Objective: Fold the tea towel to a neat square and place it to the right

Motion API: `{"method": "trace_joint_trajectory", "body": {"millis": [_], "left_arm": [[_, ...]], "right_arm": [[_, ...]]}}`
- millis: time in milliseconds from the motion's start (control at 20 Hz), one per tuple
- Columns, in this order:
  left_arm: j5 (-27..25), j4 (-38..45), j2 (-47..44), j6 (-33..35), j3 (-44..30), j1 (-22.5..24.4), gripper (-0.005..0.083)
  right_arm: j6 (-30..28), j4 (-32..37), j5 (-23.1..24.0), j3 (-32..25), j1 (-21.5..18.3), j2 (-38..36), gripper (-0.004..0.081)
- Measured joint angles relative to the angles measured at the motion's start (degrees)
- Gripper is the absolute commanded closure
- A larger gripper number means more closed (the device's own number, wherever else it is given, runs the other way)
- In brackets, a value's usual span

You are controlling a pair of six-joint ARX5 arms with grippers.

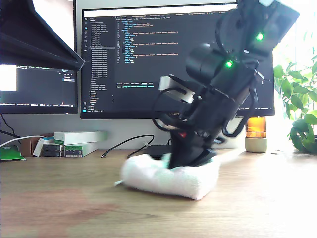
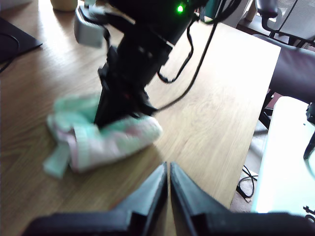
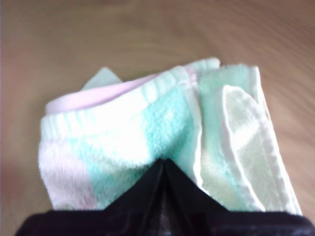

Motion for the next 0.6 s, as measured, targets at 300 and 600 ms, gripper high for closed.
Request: {"method": "trace_joint_trajectory", "body": {"millis": [300, 600], "left_arm": [[0.0, -0.13, 0.0, 0.02, 0.0, 0.0, 0.0772], [0.0, -0.15, 0.0, -0.02, 0.0, 0.0, 0.0772]], "right_arm": [[16.55, -9.66, 12.52, 1.62, -0.07, -1.31, 0.0779], [26.82, -10.91, 18.49, -1.53, -0.44, -2.95, 0.078]]}}
